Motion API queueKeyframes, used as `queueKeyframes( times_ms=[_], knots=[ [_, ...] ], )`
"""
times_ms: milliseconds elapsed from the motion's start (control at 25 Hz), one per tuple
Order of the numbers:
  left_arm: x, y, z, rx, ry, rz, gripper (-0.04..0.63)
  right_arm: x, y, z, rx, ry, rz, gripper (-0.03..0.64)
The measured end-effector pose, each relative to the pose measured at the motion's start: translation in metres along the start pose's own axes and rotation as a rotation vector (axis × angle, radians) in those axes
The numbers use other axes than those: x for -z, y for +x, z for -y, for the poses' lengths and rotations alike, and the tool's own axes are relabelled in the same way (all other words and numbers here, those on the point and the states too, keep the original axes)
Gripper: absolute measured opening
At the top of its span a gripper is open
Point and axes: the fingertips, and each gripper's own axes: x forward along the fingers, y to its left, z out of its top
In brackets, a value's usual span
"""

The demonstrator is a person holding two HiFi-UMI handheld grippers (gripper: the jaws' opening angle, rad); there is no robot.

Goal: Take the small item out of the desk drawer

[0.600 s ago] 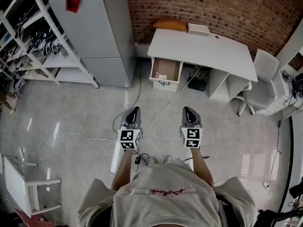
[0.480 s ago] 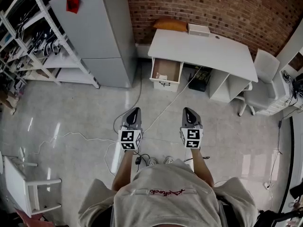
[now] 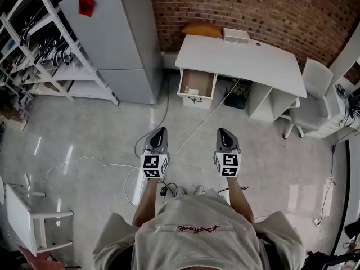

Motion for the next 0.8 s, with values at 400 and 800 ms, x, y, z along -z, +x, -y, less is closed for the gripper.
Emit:
queueKeyframes(
  times_ms=[400,800],
  knots=[
    [-0.004,0.013,0.028,-0.022,0.007,-0.005,0.008,0.005,0.0,0.026,-0.035,0.004,-0.001,0.011],
    [0.001,0.032,0.047,-0.04,0.004,-0.02,0.009,0.007,0.011,0.051,-0.072,0.002,0.004,0.011]
  ],
)
